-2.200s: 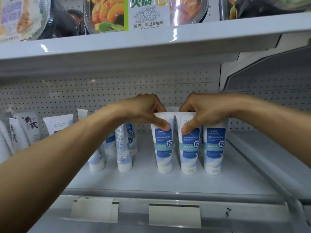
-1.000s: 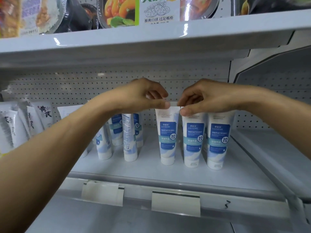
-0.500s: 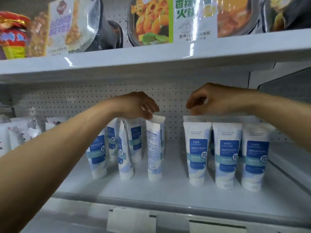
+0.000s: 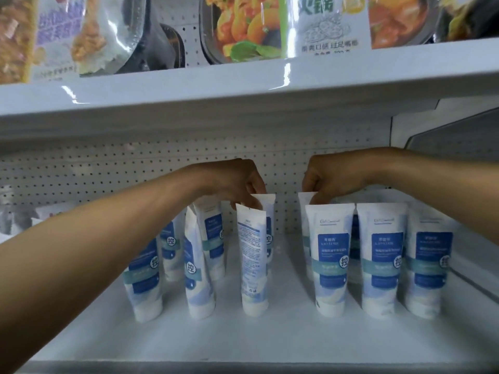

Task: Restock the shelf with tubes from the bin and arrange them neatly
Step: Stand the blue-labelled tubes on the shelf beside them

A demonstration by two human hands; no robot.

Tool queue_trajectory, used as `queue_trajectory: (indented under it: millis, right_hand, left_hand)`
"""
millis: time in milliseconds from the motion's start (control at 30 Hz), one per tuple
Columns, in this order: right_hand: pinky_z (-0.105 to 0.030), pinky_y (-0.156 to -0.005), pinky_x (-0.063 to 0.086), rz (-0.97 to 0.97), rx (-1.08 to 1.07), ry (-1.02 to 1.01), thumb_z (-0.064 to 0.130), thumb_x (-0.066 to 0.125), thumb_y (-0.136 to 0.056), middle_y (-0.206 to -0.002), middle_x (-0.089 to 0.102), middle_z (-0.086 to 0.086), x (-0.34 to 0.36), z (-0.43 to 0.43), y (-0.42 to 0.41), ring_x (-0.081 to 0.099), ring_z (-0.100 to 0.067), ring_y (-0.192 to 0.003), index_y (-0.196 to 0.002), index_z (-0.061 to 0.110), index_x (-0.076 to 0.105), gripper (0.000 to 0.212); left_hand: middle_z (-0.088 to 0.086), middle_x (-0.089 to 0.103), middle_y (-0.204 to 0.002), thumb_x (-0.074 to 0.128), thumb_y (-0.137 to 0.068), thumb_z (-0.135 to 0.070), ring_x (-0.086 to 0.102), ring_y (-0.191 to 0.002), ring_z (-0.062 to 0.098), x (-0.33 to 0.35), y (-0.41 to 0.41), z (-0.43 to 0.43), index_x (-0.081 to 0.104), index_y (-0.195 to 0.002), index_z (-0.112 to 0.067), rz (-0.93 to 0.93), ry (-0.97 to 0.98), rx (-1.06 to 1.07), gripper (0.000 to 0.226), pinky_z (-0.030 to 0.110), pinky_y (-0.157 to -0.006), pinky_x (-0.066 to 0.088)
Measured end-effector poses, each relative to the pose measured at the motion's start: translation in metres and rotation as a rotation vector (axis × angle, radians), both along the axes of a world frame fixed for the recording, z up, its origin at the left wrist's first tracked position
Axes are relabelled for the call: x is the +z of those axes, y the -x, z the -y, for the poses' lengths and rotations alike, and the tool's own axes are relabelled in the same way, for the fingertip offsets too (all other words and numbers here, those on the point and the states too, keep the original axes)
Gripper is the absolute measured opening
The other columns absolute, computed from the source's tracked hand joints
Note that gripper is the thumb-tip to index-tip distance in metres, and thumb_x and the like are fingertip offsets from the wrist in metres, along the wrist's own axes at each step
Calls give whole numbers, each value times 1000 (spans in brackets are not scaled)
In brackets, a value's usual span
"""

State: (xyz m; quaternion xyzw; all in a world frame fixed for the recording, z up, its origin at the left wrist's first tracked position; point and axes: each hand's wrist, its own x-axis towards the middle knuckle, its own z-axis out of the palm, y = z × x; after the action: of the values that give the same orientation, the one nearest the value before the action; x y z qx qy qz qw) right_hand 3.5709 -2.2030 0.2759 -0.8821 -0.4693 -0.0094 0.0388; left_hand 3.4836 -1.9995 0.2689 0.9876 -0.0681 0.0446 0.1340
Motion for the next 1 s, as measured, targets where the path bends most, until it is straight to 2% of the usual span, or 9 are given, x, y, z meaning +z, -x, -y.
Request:
queue_trajectory:
  millis: [100, 233, 433, 567, 767, 1000]
  right_hand:
    - [-25, -64, 45, -32, 5, -22, 27, 74, -82, -68, 67, 2, 0, 2, 1, 53, -3, -58, -84, 5, 75, 22]
    - [-20, -65, 50, -57, 14, -47, 24, 75, -82, -76, 73, 8, -1, 2, 1, 57, 4, -59, -87, 12, 77, 14]
    - [-27, -77, 55, -75, 25, -53, 22, 74, -83, -86, 75, 4, -2, 3, 0, 64, -5, -73, -92, 11, 76, 14]
    - [-27, -75, 55, -74, 21, -51, 22, 74, -83, -86, 75, 2, -2, 2, 0, 62, -4, -71, -92, 11, 76, 14]
    - [-32, -80, 57, -72, 26, -50, 22, 74, -83, -89, 76, -1, -3, 2, 1, 66, -10, -79, -93, 10, 76, 16]
    - [-32, -81, 56, -55, 13, -17, 25, 72, -84, -92, 75, -2, -2, 1, 2, 65, -11, -79, -94, 10, 75, 18]
  left_hand:
    - [-9, 74, -85, 79, -78, -17, 69, -68, 2, 0, -7, 3, 75, -94, -16, -11, 26, -10, 17, 19, -65, 55]
    - [-1, 76, -92, 79, -78, -14, 72, -80, 14, -1, -14, 8, 75, -101, -10, -29, 84, -33, 24, 24, -70, 59]
    - [-6, 75, -86, 78, -79, -13, 70, -67, 3, 0, -18, 16, 75, -102, -8, -37, 108, -43, 23, 17, -62, 55]
    - [-4, 75, -90, 78, -79, -15, 71, -74, 7, -1, -21, 19, 75, -103, -9, -41, 110, -47, 25, 17, -63, 55]
    - [-7, 75, -87, 77, -80, -14, 70, -72, 3, -2, -22, 21, 75, -101, -10, -56, 124, -56, 22, 18, -65, 56]
    - [-1, 75, -97, 77, -80, -16, 72, -84, 14, -3, -23, 22, 73, -105, -9, -58, 130, -29, 27, 22, -67, 58]
